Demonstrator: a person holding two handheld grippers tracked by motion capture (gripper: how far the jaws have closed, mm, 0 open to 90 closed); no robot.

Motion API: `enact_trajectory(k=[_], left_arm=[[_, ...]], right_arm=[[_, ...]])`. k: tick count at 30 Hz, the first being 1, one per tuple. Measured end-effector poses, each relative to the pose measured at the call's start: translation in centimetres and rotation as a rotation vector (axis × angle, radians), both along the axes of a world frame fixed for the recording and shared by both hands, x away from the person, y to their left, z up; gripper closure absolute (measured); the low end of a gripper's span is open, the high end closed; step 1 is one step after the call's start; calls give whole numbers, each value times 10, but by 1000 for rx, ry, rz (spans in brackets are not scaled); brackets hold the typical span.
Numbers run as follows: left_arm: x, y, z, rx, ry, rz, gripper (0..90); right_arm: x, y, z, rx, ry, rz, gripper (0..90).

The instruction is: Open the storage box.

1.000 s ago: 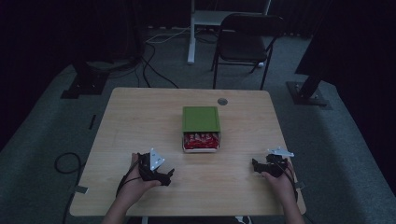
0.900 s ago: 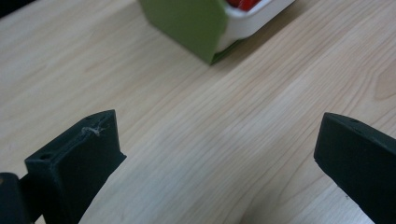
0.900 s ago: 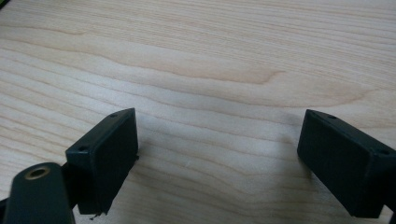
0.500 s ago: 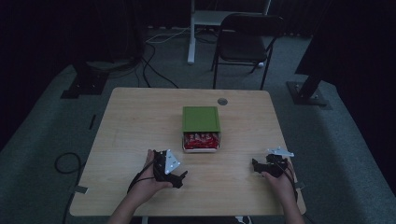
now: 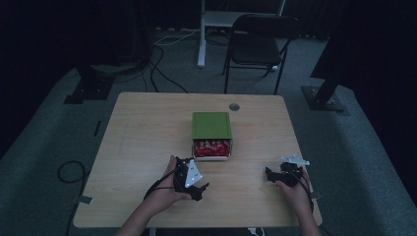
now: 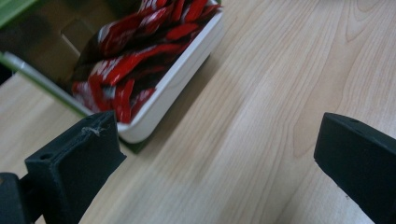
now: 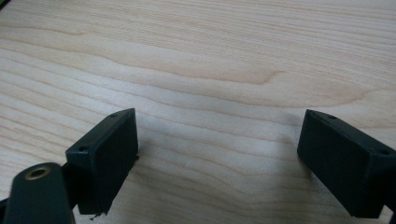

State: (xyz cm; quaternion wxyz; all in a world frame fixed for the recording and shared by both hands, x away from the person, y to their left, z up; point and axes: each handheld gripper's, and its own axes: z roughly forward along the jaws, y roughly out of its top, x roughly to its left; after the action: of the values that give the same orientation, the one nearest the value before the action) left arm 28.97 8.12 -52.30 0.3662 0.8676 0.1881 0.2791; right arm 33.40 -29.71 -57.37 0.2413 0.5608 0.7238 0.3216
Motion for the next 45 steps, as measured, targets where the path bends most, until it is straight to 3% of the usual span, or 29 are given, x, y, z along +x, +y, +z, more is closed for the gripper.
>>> enact_trajectory(k=[3, 9, 22, 41, 43, 45], left_arm=[[1, -7, 1, -1, -12, -48, 12], [5, -17, 0, 20, -39, -94, 12], [15, -31, -3, 22, -49, -148, 12], [36, -36, -12, 53, -18, -151, 74], [41, -35, -13, 78, -18, -146, 111], [43, -35, -13, 76, -11, -144, 156]], right_arm=[[0, 0, 0, 0, 0, 0, 118], [0, 0, 0, 0, 0, 0, 118], [0, 0, 0, 0, 0, 0, 119], [0, 0, 0, 0, -1, 0, 120], [0, 0, 0, 0, -1, 0, 120], [0, 0, 0, 0, -1, 0, 120]])
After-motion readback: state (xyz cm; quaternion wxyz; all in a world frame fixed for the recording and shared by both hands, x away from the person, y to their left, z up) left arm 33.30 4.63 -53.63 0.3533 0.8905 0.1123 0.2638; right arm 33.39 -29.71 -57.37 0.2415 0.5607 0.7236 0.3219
